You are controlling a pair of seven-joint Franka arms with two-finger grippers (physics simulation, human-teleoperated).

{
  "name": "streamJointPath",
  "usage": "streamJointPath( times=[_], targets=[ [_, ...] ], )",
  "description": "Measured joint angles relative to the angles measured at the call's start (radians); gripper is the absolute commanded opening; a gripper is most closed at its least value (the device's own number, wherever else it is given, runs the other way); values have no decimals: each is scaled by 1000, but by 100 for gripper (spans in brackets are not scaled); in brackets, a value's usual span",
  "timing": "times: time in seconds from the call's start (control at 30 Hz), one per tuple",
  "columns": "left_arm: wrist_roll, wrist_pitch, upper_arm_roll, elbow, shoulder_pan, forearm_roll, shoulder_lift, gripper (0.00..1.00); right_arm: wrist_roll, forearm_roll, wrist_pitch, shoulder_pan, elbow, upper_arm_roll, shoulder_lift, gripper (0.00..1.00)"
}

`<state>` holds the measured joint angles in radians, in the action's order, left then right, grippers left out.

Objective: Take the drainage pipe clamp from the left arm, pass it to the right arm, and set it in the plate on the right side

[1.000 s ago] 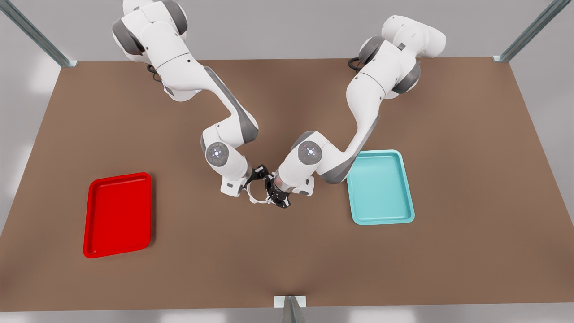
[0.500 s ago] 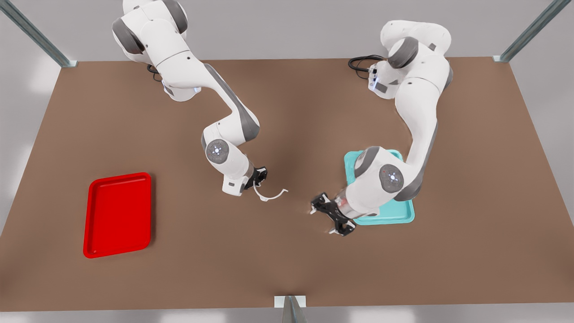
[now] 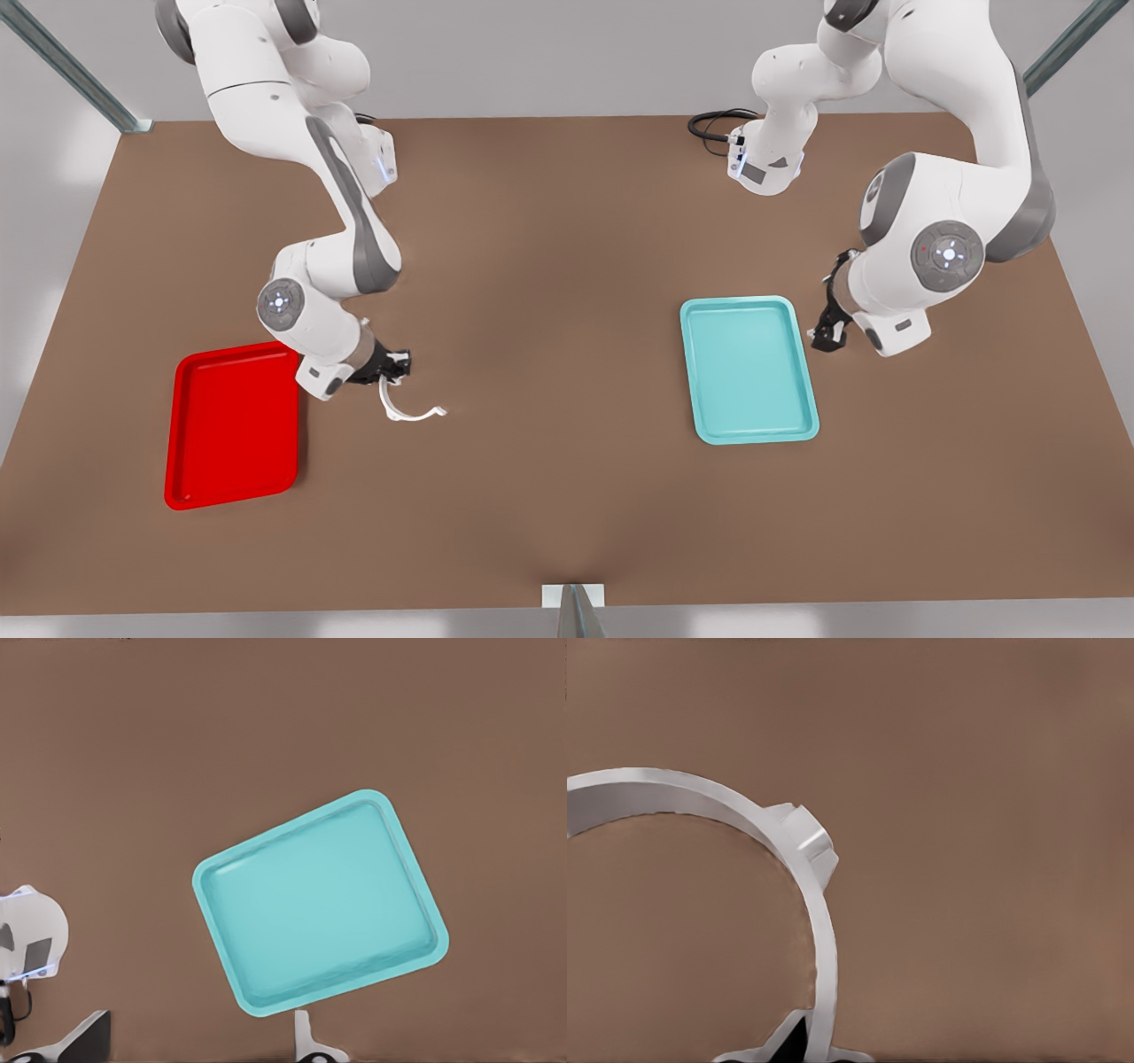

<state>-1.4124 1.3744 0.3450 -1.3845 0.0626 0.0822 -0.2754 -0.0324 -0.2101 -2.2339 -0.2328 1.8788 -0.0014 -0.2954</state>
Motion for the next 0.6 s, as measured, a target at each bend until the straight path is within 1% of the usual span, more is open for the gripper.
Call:
streamJointPath(
  times=[0.07,0.23,0.3,0.4,0.6],
  targets=[
    [129,-21,2,-1,-4,-15,1,100,-38,12,26,107,-6,-3,1,21],
    [394,-51,4,-2,-9,-28,1,100,-187,58,69,267,-25,-95,-30,21],
    [481,-58,4,-3,-9,-29,1,100,-250,70,74,297,-47,-131,-64,21],
    [595,-66,5,-2,-8,-29,4,100,-334,80,55,318,-60,-162,-130,21],
    [773,-74,8,0,-9,-28,9,100,-466,80,-9,348,-76,-172,-211,21]
  ],
)
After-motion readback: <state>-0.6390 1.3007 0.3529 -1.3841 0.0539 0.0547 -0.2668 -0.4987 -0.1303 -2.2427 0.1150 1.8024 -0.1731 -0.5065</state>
